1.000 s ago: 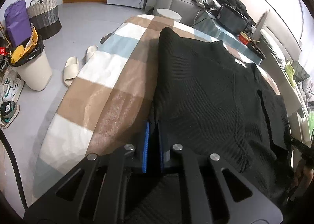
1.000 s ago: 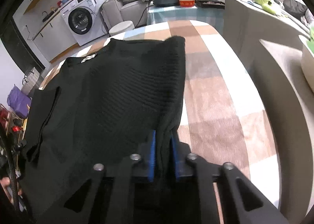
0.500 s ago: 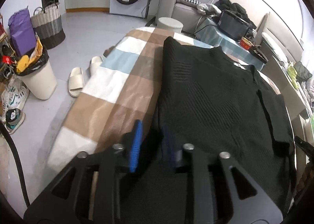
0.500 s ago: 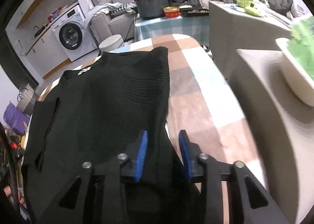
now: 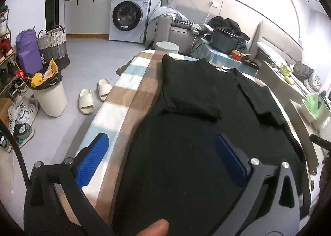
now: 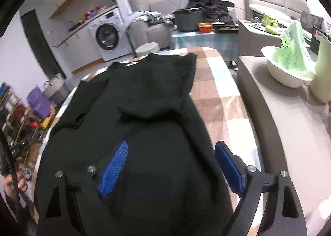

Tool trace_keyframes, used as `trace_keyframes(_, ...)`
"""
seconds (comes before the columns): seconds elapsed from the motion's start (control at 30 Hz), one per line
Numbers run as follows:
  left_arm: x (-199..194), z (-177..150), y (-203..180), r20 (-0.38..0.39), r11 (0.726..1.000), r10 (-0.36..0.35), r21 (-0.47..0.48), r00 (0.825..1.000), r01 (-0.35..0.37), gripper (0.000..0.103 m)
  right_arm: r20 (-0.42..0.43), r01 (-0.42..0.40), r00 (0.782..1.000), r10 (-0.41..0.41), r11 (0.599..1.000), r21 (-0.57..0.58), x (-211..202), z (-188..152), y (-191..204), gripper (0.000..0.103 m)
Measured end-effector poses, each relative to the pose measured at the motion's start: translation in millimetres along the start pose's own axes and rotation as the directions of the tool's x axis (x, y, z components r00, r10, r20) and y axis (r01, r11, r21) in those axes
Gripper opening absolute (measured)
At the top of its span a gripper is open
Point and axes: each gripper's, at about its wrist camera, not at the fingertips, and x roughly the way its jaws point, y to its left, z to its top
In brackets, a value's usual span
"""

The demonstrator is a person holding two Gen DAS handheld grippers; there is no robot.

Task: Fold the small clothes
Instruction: 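Move both tools to the sweater hem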

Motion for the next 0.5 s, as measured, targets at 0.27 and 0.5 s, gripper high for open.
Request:
trace_keyframes(0.27,-67.1,-59.4,10.3,-0.005,0.999,-0.001,0.033,1.0,0.001,0.102,-0.008,-0.031,0.999,0.031,0.999,-0.028,-55.0,-55.9,-17.0,0.088)
trace_keyframes(0.5,-92.5,-88.0,26.0,-0.038,0.999,0.008,0.049,0.999,-0.006,0.102,-0.065,-0.048,0.997,0.047,0.999,-0.005,-75.2,-83.7,-42.8,0.088)
